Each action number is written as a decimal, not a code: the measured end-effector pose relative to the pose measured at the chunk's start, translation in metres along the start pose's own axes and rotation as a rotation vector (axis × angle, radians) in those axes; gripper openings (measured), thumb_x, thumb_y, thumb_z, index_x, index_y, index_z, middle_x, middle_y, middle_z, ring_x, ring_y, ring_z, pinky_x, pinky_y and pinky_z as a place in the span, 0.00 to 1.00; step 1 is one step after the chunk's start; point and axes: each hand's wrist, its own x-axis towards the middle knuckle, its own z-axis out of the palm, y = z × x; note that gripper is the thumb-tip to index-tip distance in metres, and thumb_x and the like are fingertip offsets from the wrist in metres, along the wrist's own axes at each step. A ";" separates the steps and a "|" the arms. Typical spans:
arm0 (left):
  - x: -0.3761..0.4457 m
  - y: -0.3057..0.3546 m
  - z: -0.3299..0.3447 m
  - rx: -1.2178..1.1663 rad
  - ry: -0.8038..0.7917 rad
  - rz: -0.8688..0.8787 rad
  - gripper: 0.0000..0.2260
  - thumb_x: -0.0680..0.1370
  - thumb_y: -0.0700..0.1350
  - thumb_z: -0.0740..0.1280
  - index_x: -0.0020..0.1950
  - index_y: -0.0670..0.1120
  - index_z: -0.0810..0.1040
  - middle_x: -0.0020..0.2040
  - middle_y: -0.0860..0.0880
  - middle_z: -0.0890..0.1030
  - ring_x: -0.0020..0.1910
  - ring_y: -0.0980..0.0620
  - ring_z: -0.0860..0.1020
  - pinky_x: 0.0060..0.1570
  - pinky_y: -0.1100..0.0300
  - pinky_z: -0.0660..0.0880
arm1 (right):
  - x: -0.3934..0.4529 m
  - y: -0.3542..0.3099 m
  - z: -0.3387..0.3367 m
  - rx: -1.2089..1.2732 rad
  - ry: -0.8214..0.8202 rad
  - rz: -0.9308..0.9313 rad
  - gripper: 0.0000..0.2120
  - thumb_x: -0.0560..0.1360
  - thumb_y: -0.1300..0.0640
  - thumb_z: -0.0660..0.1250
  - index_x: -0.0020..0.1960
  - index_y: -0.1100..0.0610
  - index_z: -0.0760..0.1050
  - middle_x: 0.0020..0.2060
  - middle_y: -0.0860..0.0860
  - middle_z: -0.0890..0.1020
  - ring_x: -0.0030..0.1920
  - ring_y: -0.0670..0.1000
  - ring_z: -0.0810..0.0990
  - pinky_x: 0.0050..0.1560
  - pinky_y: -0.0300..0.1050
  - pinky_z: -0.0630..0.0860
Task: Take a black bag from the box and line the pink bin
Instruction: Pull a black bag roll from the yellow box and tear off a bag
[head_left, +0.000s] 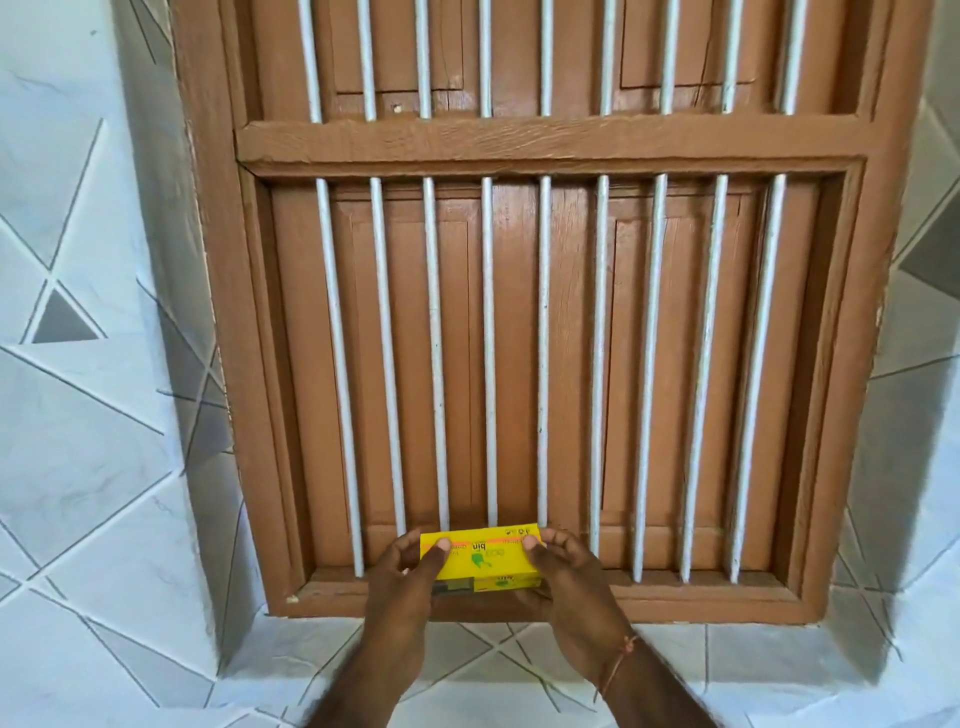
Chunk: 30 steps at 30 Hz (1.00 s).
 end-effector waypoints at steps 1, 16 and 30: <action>-0.001 0.002 0.000 -0.011 -0.052 -0.027 0.11 0.75 0.41 0.71 0.57 0.42 0.79 0.52 0.39 0.83 0.51 0.39 0.81 0.56 0.42 0.77 | 0.001 -0.001 0.000 0.000 0.009 -0.011 0.09 0.77 0.59 0.67 0.56 0.58 0.75 0.47 0.56 0.83 0.46 0.55 0.81 0.42 0.47 0.78; -0.012 0.027 0.001 0.004 -0.203 0.035 0.14 0.77 0.44 0.68 0.62 0.41 0.77 0.51 0.42 0.83 0.49 0.45 0.81 0.43 0.56 0.76 | 0.000 0.000 -0.001 0.517 0.104 0.092 0.15 0.80 0.46 0.59 0.54 0.56 0.78 0.40 0.55 0.86 0.41 0.54 0.81 0.38 0.46 0.77; -0.020 0.062 0.008 0.383 -0.203 0.303 0.22 0.76 0.50 0.70 0.68 0.46 0.74 0.58 0.48 0.81 0.57 0.50 0.79 0.58 0.54 0.77 | -0.011 0.005 0.000 0.262 0.155 0.144 0.10 0.79 0.60 0.62 0.46 0.59 0.81 0.35 0.56 0.83 0.37 0.54 0.79 0.33 0.42 0.76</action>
